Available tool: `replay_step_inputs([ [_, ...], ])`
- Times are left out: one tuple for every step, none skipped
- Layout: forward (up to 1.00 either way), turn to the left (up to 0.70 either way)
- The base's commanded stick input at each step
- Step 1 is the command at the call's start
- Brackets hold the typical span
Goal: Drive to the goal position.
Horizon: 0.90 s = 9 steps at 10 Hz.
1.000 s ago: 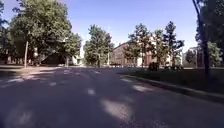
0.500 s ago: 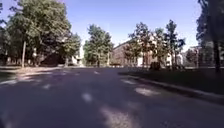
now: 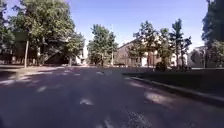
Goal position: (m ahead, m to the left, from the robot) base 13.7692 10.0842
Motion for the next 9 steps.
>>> replay_step_inputs([
  [0.7,0.3],
  [0.7,0.0],
  [0.7,0.0],
  [0.7,0.0],
  [0.7,0.0],
  [0.7,0.0],
  [0.7,0.02],
  [0.7,0.35],
  [0.7,0.35],
])
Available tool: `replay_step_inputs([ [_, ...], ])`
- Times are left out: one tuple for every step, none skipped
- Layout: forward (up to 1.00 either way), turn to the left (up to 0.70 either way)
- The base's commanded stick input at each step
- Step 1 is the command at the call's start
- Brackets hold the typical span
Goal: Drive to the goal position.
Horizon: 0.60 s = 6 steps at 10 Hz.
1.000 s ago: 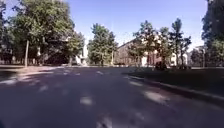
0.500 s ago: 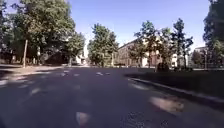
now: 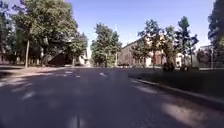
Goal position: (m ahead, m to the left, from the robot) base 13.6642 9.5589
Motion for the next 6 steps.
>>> replay_step_inputs([
  [0.7,0.11],
  [0.7,0.0],
  [0.7,0.0],
  [0.7,0.07],
  [0.7,0.31],
  [0.7,0.17],
])
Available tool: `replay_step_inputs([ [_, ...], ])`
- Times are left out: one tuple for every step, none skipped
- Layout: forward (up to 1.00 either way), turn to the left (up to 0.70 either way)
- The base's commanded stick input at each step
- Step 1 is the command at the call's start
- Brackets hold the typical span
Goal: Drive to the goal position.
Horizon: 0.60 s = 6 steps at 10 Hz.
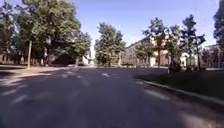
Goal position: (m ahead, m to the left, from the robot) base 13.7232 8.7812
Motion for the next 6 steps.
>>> replay_step_inputs([
  [0.7,0.06],
  [0.7,0.0],
  [0.7,0.0],
  [0.7,0.0],
  [0.7,0.18],
  [0.7,0.35],
])
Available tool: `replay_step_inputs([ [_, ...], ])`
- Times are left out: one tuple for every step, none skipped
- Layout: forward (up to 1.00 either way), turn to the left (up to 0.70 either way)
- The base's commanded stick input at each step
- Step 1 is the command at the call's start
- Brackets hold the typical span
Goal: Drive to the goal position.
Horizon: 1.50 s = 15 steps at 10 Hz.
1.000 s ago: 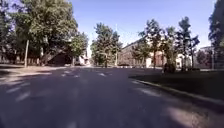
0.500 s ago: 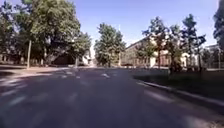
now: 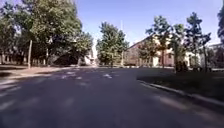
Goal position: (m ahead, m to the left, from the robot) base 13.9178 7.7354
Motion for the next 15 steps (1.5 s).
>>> replay_step_inputs([
  [0.7,0.15],
  [0.7,0.0],
  [0.7,0.0],
  [0.7,0.0],
  [0.7,0.14],
  [0.7,0.29],
  [0.7,0.33],
  [0.7,0.07],
  [0.7,0.0],
  [0.7,0.0],
  [0.7,0.0],
  [0.7,0.0],
  [0.7,0.1],
  [0.7,0.35],
  [0.7,0.23],
])
